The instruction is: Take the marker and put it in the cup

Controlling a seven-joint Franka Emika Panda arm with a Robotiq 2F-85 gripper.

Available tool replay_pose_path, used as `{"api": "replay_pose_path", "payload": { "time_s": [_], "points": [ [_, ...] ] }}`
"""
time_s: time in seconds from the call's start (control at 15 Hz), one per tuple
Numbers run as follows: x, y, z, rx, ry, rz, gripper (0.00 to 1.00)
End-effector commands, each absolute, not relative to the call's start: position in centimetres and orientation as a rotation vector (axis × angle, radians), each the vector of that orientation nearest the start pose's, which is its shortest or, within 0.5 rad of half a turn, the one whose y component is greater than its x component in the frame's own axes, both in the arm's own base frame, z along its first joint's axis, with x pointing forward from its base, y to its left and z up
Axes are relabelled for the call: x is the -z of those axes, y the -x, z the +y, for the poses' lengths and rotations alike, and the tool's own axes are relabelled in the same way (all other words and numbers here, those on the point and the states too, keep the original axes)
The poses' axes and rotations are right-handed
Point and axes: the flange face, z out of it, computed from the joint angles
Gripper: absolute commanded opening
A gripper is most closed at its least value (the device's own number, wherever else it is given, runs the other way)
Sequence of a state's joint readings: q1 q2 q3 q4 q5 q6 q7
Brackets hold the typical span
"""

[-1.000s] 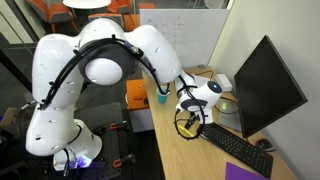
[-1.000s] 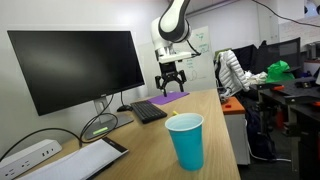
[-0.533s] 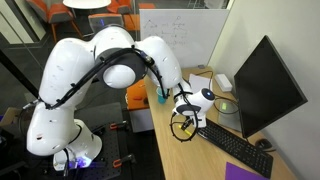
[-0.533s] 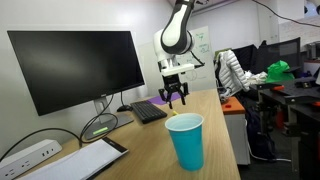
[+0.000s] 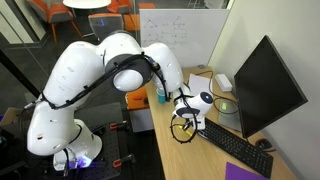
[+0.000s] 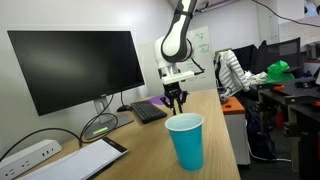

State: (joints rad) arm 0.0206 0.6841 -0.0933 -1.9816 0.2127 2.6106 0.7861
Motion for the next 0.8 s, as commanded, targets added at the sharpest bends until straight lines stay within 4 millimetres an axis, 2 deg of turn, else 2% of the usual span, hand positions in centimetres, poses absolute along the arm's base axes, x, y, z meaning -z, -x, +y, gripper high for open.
{"api": "replay_pose_path", "payload": {
  "time_s": [0.0, 0.07, 0.13, 0.2, 0.4, 0.47, 0.53, 0.67, 0.73],
  "points": [
    [-10.2, -60.1, -4.6, -0.082, 2.72, 1.528, 0.23],
    [-9.8, -60.1, -4.6, -0.089, 2.722, 1.53, 0.26],
    [-9.5, -60.1, -4.7, -0.091, 2.723, 1.535, 0.25],
    [-9.4, -60.1, -4.9, -0.093, 2.721, 1.54, 0.29],
    [-8.7, -59.7, -5.8, -0.104, 2.727, 1.562, 0.31],
    [-8.4, -59.6, -6.1, -0.105, 2.728, 1.571, 0.14],
    [-8.4, -59.6, -6.2, -0.102, 2.726, 1.57, 0.08],
    [-8.8, -59.5, -6.3, -0.118, 2.705, 1.572, 0.0],
    [-9.2, -59.4, -6.2, -0.166, 2.668, 1.578, 0.05]
  ]
}}
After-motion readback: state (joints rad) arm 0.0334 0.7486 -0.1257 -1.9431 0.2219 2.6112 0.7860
